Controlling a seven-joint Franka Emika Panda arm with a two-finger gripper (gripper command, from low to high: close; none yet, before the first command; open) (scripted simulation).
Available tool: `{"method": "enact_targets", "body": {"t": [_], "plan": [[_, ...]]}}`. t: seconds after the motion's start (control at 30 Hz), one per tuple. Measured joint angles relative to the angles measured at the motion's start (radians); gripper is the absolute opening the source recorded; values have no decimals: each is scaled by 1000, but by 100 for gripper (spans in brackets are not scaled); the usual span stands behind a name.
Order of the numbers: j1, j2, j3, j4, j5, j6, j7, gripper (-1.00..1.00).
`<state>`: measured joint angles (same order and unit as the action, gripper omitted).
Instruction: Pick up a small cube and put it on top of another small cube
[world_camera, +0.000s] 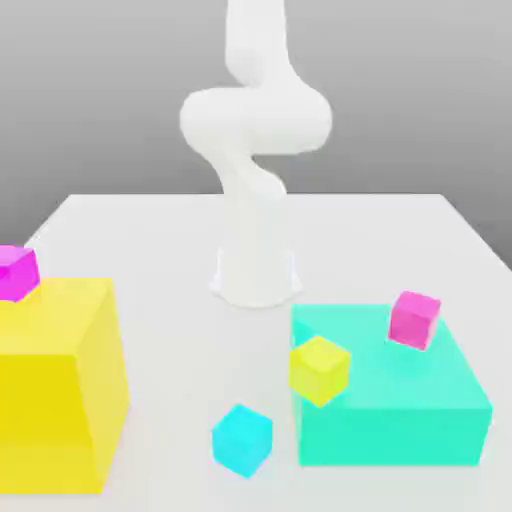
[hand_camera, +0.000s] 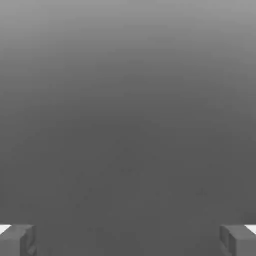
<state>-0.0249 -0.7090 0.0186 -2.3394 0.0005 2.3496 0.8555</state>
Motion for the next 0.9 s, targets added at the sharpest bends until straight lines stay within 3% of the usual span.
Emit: {"method": "enact_targets", "body": {"t": [0.7, 0.9], "plan": [[-114, 768, 74, -332, -32, 418, 494, 0], [-84, 985, 35, -319, -67, 585, 546, 0]]}}
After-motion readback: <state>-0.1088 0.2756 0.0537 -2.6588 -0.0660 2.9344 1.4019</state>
